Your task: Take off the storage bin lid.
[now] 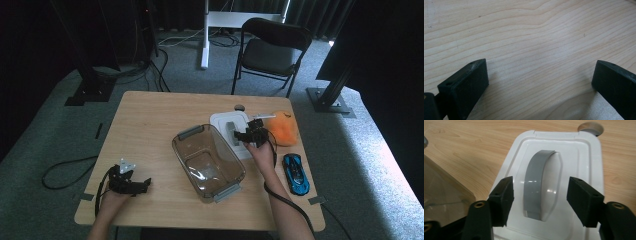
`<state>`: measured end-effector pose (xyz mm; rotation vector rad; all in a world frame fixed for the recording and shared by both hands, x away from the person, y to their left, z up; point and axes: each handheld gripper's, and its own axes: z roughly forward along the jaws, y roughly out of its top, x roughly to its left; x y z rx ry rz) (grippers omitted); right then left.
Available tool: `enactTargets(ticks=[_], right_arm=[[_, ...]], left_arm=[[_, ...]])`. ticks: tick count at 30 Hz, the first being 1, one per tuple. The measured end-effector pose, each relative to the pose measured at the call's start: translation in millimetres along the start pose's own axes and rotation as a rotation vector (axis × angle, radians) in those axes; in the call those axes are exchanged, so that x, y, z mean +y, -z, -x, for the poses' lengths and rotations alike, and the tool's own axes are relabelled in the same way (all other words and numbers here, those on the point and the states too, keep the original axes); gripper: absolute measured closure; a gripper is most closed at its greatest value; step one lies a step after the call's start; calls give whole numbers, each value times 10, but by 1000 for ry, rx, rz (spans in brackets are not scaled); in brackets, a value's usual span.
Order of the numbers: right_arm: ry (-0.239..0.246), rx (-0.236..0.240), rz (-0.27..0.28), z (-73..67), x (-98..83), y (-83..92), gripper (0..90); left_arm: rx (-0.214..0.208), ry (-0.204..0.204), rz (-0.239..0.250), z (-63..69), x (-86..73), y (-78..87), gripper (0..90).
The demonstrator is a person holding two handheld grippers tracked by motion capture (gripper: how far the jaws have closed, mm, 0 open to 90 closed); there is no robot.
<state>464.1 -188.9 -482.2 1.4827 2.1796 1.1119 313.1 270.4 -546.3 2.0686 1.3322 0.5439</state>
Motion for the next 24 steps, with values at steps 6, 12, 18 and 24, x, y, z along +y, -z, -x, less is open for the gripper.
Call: enactTargets(ticks=[6, 12, 18, 24], right_arm=[[6, -12, 22, 19, 34, 154, 292], [3, -29, 40, 73, 84, 288, 216], [-17, -55, 46, 173, 110, 388, 160], [-33, -91, 60, 301, 132, 476, 145]], left_arm=[[1, 1, 0, 1, -1, 1, 12], [1, 1, 0, 2, -1, 1, 12], [1, 1, 0, 2, -1, 1, 11], [1, 1, 0, 2, 0, 0, 11]])
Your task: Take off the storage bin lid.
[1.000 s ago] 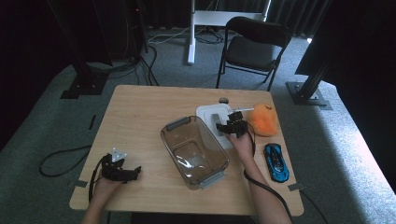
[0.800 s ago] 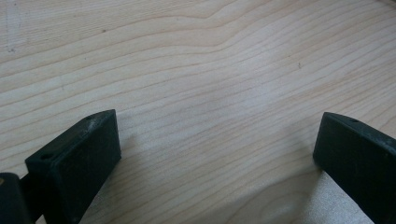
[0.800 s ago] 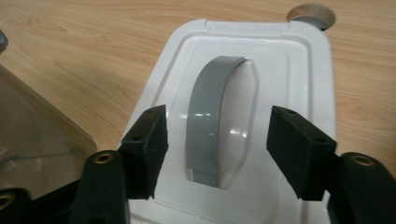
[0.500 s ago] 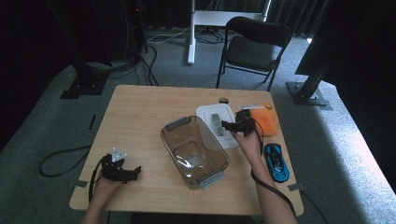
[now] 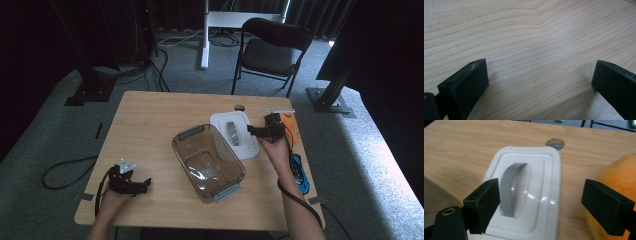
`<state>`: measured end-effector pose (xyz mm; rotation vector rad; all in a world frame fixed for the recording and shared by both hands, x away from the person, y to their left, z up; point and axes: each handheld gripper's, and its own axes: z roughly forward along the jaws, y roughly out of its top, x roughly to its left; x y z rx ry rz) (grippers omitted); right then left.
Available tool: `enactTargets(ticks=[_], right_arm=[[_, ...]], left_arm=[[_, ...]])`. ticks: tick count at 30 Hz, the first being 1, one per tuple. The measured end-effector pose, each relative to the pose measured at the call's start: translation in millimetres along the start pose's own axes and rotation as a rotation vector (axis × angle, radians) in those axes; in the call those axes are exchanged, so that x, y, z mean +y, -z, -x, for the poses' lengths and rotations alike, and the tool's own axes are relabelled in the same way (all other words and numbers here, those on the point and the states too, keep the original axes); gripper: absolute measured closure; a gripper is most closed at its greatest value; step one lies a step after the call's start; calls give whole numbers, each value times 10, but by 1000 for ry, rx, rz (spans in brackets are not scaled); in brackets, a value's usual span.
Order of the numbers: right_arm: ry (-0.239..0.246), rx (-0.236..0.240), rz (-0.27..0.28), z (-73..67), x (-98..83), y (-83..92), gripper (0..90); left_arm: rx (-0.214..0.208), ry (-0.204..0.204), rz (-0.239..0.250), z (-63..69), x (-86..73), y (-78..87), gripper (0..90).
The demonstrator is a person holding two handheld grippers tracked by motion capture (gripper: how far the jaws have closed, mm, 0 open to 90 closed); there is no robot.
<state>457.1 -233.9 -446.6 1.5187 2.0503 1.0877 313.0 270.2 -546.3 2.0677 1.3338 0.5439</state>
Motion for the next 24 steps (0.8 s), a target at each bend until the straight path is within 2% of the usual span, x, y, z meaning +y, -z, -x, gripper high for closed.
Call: enactTargets(ticks=[9, 10, 16, 24], right_arm=[[-32, -55, 7, 249, 29, 87, 146], [-42, -73, 6, 324, 34, 108, 145], [-53, -115, -6, 500, 46, 138, 146], [-82, -139, -11, 677, 38, 183, 147]], left_arm=[[0, 0, 0, 0, 0, 0, 12], [0, 0, 0, 0, 0, 0, 11], [0, 0, 0, 0, 0, 0, 12], [0, 0, 0, 0, 0, 0, 12]])
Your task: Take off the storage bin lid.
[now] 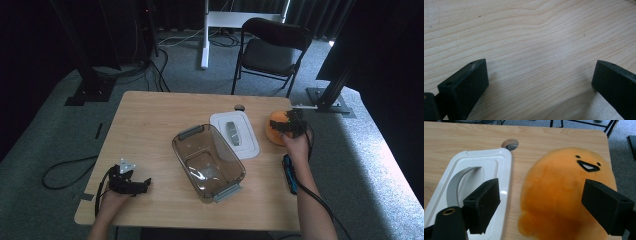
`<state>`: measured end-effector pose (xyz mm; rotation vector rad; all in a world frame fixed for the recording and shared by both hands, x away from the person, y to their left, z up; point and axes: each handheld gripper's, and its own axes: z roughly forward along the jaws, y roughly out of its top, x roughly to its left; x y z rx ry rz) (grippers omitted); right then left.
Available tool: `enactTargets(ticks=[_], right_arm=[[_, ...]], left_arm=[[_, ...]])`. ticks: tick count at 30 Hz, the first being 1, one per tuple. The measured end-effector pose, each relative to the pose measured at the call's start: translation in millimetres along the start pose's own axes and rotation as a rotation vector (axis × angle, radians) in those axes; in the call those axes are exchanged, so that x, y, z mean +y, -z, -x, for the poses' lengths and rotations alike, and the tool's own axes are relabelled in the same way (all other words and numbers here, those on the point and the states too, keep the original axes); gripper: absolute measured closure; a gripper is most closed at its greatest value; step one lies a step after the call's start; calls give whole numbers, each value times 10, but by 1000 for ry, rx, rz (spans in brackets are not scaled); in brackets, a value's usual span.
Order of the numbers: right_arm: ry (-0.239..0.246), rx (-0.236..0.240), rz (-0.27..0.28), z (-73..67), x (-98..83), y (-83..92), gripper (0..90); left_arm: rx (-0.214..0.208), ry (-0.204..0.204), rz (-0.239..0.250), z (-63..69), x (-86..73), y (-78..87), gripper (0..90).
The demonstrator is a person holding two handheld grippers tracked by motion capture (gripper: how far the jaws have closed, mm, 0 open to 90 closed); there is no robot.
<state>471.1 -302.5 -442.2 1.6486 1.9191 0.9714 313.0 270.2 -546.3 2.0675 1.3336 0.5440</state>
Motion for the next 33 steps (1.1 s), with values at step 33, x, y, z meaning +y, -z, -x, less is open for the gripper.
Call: enactTargets(ticks=[33], right_arm=[[-55, -57, -96, 297, -128, -327, 168]], left_arm=[[0, 0, 0, 0, 0, 0, 12]])
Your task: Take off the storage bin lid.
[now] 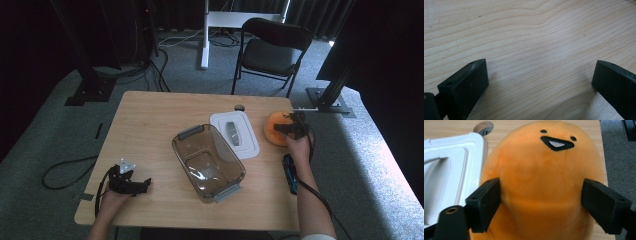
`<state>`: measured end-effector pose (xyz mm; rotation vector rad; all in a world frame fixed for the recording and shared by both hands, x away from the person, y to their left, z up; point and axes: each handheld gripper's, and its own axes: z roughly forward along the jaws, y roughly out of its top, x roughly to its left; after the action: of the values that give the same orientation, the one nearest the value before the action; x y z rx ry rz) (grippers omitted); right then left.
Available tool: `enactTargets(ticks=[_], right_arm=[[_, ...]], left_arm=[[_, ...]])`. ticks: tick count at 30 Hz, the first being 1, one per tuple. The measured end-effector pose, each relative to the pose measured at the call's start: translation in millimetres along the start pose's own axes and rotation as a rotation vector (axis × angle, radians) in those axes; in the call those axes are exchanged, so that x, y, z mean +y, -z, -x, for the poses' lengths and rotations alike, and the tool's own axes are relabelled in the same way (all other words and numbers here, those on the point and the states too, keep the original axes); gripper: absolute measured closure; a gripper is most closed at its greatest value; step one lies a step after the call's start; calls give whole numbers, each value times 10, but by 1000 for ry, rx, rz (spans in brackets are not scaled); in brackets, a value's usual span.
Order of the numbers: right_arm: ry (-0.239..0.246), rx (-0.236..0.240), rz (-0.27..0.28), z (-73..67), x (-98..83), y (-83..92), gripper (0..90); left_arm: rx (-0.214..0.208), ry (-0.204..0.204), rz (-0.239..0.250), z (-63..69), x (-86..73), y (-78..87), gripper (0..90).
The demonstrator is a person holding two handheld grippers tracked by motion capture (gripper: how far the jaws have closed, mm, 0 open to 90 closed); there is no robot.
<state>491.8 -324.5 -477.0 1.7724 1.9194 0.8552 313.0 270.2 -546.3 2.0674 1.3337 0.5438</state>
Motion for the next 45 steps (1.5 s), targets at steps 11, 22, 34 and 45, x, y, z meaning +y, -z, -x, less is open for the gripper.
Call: enactTargets(ticks=[11, 22, 34, 45], right_arm=[[33, 34, 2, 0, -80, -23, 364], [18, 10, 20, 16, -49, 122, 681], [73, 12, 47, -66, -13, 362, 691], [106, 42, 82, -136, -7, 655, 691]], left_arm=[[1, 0, 0, 1, -1, 2, 11], [1, 0, -1, 1, -1, 2, 12], [1, 0, 0, 1, -1, 2, 12], [1, 0, -1, 1, -1, 2, 11]])
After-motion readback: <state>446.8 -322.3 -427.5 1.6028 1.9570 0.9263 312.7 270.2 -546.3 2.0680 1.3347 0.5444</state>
